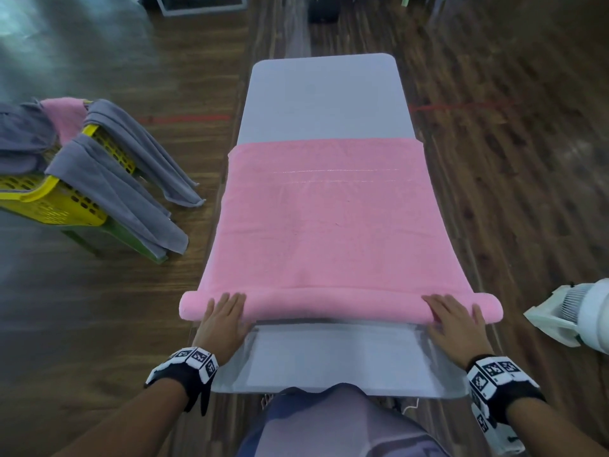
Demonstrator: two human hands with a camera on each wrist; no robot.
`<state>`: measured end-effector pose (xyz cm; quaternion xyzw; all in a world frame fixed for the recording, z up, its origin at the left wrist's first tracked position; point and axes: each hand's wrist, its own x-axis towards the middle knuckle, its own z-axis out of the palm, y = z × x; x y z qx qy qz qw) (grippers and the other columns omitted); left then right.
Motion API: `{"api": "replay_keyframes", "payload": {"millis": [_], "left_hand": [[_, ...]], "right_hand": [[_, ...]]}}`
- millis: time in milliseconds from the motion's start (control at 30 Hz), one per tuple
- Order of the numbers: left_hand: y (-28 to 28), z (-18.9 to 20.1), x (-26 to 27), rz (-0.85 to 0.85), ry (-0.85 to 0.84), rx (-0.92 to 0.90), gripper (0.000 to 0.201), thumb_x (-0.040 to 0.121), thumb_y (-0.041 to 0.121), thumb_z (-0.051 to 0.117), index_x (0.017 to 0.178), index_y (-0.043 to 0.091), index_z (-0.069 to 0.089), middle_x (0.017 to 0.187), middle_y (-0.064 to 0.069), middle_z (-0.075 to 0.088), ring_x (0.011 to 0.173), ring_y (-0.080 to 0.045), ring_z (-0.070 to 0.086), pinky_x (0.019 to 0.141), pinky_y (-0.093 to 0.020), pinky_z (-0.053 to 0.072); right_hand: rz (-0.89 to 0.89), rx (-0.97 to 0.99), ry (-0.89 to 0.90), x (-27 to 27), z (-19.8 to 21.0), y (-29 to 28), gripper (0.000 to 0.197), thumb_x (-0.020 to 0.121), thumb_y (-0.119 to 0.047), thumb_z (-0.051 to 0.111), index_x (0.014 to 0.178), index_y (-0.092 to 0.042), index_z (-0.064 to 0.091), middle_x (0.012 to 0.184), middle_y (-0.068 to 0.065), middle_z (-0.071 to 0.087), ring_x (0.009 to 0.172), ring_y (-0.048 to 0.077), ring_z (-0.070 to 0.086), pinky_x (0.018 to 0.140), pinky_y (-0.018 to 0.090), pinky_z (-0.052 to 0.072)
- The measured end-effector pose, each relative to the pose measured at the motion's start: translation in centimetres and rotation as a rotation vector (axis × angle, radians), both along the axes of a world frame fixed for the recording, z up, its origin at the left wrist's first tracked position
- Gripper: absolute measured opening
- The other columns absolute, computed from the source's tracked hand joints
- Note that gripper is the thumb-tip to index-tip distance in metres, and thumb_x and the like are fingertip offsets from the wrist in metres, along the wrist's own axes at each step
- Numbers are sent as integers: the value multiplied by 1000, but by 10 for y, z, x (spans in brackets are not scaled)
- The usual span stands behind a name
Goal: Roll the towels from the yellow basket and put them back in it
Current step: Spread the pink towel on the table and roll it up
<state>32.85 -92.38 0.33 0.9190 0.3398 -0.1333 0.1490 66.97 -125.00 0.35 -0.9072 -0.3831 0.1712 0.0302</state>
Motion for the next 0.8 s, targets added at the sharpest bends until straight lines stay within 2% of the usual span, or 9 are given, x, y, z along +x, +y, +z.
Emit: {"api": "replay_keyframes", "payload": {"millis": [100, 167, 200, 333, 400, 500, 633, 700, 800], "left_hand": [[-6, 1, -7, -49, 50, 55, 42, 75, 33, 55, 112, 15, 64, 109, -1, 67, 104, -26, 61, 99, -41, 36], [-5, 7, -3, -42, 57, 80, 36, 70, 37, 41, 90, 21, 67, 87, 5, 67, 83, -22, 61, 84, -38, 42], [-1, 8, -1, -44, 41, 100, 37, 72, 38, 37, 87, 21, 66, 85, 5, 67, 82, -22, 60, 85, -39, 43], [9, 14, 12, 19, -57, 118, 40, 91, 31, 34, 116, 14, 61, 113, -3, 64, 106, -26, 58, 100, -47, 40], [5, 13, 13, 24, -75, 100, 41, 95, 35, 42, 124, 10, 58, 121, -6, 63, 113, -28, 56, 103, -49, 40], [-6, 7, 0, -62, -10, 58, 44, 76, 31, 68, 115, 11, 62, 110, -4, 66, 104, -28, 61, 97, -47, 44], [0, 11, 2, -64, 88, 67, 42, 70, 39, 40, 99, 21, 64, 95, 5, 66, 91, -22, 59, 86, -37, 41], [9, 13, 11, -62, 76, 89, 49, 82, 39, 29, 115, 21, 60, 111, 3, 63, 106, -21, 54, 97, -37, 34], [17, 11, 21, 19, -13, 98, 45, 101, 32, 30, 141, 13, 40, 141, -5, 46, 132, -25, 39, 114, -45, 21]], "right_hand": [[-22, -37, 8, -7, -10, -9, 51, 73, -27, 71, 122, -27, 58, 123, -5, 60, 122, 22, 51, 109, 60, 22], [-36, -96, 6, -2, -5, -4, 44, 77, -33, 65, 120, -32, 57, 119, -8, 61, 117, 19, 51, 111, 55, 21], [-28, -126, 3, 3, -3, 1, 43, 80, -37, 60, 122, -34, 54, 122, -10, 59, 119, 17, 49, 112, 53, 18], [-67, -7, -25, 17, 3, 16, 43, 94, -37, 46, 136, -33, 45, 144, -7, 43, 135, 16, 35, 114, 60, 11], [-55, -11, -9, 15, 1, 15, 51, 95, -50, 44, 142, -34, 37, 148, -9, 37, 140, 14, 28, 113, 58, 5], [-20, -82, -16, 4, -5, 5, 57, 83, -45, 63, 136, -34, 46, 139, -8, 49, 133, 16, 38, 112, 59, 12], [-8, -138, -28, 9, 1, 8, 41, 82, -40, 58, 123, -37, 55, 122, -13, 59, 121, 16, 46, 114, 57, 10], [-9, -140, -30, 19, 8, 17, 36, 91, -36, 45, 127, -39, 51, 131, -14, 54, 127, 13, 41, 115, 56, 4], [-67, -37, -20, 26, 9, 24, 41, 100, -41, 33, 140, -37, 40, 149, -12, 38, 138, 11, 30, 116, 58, 4]]}}
